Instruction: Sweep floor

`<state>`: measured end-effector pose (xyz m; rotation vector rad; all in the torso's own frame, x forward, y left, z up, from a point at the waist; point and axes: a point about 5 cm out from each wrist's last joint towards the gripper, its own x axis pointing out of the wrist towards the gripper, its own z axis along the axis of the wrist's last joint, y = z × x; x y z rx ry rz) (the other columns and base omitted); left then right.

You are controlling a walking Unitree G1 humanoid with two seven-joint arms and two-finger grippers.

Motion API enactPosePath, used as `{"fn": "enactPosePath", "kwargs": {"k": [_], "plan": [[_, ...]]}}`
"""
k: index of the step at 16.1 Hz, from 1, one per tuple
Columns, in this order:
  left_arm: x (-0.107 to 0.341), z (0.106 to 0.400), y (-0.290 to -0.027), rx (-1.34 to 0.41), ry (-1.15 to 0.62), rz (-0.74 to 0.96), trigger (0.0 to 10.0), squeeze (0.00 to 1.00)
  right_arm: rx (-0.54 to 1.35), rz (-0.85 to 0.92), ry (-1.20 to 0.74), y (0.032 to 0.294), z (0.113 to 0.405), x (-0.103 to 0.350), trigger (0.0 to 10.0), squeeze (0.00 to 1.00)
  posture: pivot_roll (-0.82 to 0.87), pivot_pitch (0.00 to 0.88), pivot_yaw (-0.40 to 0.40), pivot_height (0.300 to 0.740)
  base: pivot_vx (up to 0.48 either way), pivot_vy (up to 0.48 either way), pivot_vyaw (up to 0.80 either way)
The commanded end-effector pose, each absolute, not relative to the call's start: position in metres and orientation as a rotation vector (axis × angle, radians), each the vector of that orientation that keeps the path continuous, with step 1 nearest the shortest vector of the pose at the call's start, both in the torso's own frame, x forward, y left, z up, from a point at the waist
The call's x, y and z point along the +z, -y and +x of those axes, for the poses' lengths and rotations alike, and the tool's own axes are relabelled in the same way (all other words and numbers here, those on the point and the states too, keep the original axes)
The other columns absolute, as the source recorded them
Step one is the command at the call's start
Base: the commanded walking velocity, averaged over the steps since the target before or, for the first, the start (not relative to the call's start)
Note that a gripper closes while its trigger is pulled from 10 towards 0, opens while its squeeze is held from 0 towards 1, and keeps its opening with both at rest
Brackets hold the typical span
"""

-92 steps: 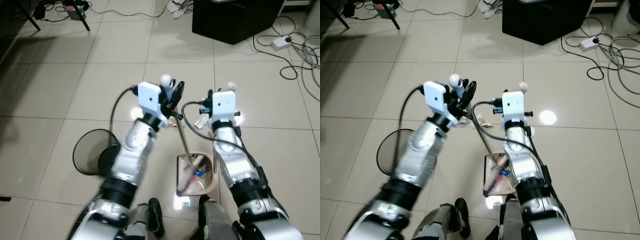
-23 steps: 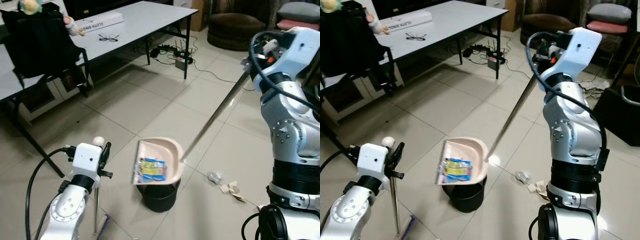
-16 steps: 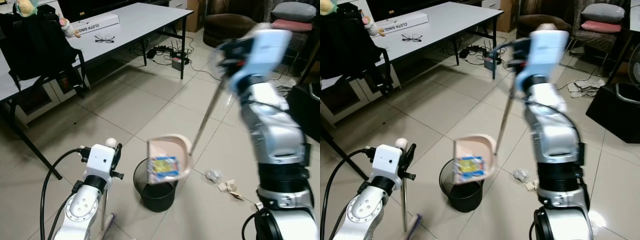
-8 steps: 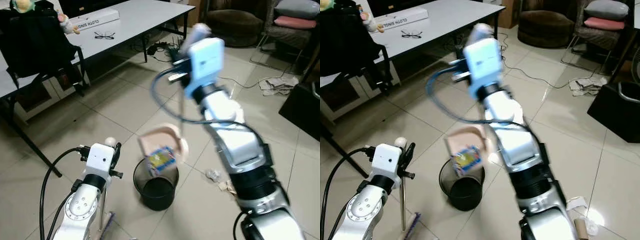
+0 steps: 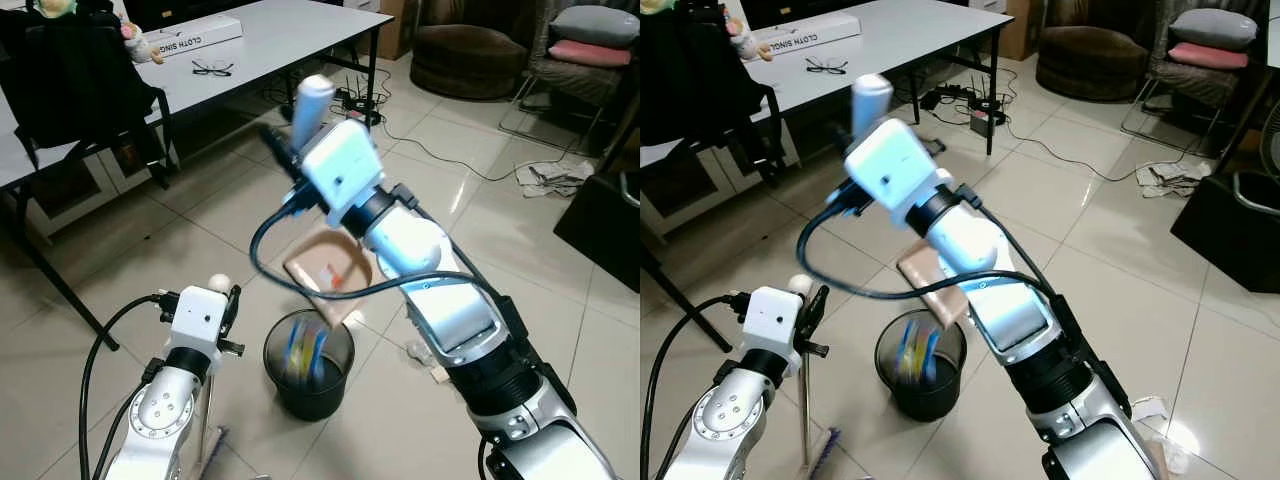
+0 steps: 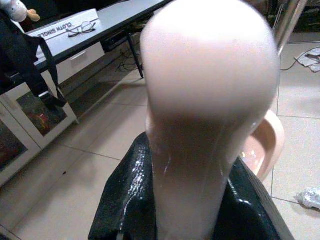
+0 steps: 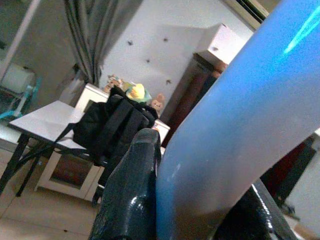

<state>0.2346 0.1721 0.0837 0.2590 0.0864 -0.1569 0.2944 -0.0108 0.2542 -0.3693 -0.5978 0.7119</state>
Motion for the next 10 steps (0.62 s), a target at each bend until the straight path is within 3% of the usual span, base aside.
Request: {"fn": "enactPosePath", "kwargs": {"k": [1,3,5,6,8,10], "plan": [[0.09,0.238,-0.177,-0.136,-0.056,0.276,10.0,0.0,0.754,-0.393,0.715,0.004,0.283,0.27,10.0,0.0,-0.04,0.0,0.048,0.74,0.0,0.0,0.0],[0.09,0.239,-0.177,-0.136,-0.055,0.276,10.0,0.0,0.777,-0.416,0.735,0.002,0.28,0.27,10.0,0.0,-0.04,0.0,0.048,0.74,0.0,0.0,0.0],[0.088,0.24,-0.175,-0.178,-0.078,0.269,10.0,0.0,0.576,-0.432,0.709,0.026,0.295,0.278,10.0,0.0,-0.04,0.0,0.046,0.74,0.0,0.0,0.0],[0.084,0.241,-0.172,-0.22,-0.105,0.257,10.0,0.0,0.459,-0.384,0.659,0.042,0.305,0.281,10.0,0.0,-0.04,0.0,0.045,0.74,0.0,0.0,0.0],[0.079,0.244,-0.165,-0.348,-0.143,0.256,10.0,0.0,0.088,-0.293,0.475,0.109,0.326,0.272,10.0,0.0,-0.06,0.0,0.048,0.74,0.0,0.0,0.0],[0.083,0.245,-0.172,-0.345,-0.13,0.246,10.0,0.0,-0.036,-0.3,0.395,0.138,0.328,0.26,10.0,0.0,-0.08,0.0,0.056,0.74,0.0,0.0,0.0]]}}
